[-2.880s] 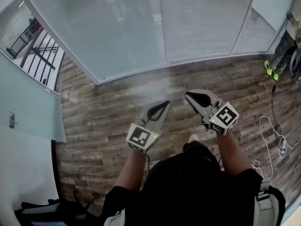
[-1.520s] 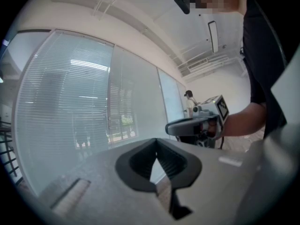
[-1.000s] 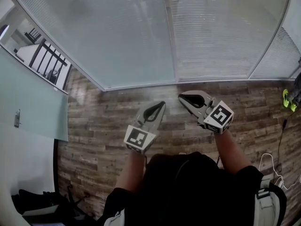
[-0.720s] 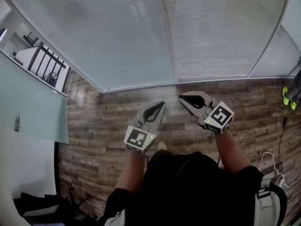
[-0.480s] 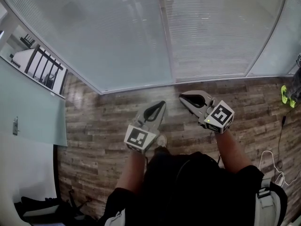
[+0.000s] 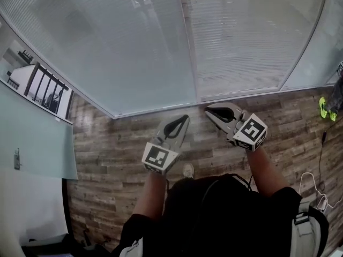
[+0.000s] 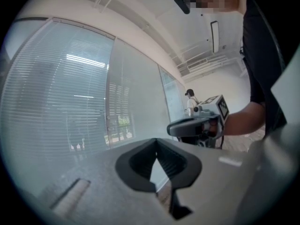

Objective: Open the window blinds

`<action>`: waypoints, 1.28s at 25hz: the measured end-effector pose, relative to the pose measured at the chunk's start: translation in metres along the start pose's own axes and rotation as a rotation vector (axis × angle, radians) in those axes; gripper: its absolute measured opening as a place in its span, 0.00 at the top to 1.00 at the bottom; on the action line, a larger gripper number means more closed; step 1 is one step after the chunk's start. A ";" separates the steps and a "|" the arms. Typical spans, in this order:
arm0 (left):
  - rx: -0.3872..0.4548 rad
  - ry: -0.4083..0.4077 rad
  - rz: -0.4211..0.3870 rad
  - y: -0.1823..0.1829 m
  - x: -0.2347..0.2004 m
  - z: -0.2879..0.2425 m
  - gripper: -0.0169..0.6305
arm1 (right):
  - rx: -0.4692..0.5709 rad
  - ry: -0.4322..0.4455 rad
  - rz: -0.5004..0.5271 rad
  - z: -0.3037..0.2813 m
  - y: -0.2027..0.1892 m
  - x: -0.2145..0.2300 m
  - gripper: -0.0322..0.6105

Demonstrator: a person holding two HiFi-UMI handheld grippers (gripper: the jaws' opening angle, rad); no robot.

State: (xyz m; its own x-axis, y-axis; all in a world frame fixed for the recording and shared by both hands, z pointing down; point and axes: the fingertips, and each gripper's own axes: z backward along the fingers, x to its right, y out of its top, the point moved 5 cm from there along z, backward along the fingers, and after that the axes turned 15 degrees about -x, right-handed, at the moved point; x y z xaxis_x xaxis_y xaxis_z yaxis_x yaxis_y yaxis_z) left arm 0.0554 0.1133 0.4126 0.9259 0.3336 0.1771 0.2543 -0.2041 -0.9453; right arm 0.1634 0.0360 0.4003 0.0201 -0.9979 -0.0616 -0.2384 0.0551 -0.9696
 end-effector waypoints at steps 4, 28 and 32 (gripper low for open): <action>0.016 -0.019 0.002 0.001 -0.033 -0.008 0.97 | -0.009 -0.027 0.018 -0.020 0.013 0.015 0.94; 0.085 -0.174 0.039 -0.028 -0.164 -0.030 0.97 | -0.094 -0.197 -0.002 -0.128 0.030 0.053 0.94; 0.081 -0.179 0.046 -0.037 -0.165 -0.026 0.97 | -0.109 -0.191 0.007 -0.132 0.031 0.047 0.94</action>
State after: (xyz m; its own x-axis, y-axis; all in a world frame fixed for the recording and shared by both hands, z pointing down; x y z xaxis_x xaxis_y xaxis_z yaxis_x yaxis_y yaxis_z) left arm -0.0992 0.0417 0.4252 0.8700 0.4851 0.0882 0.1825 -0.1507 -0.9716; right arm 0.0286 -0.0139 0.3990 0.1992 -0.9724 -0.1217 -0.3422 0.0473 -0.9384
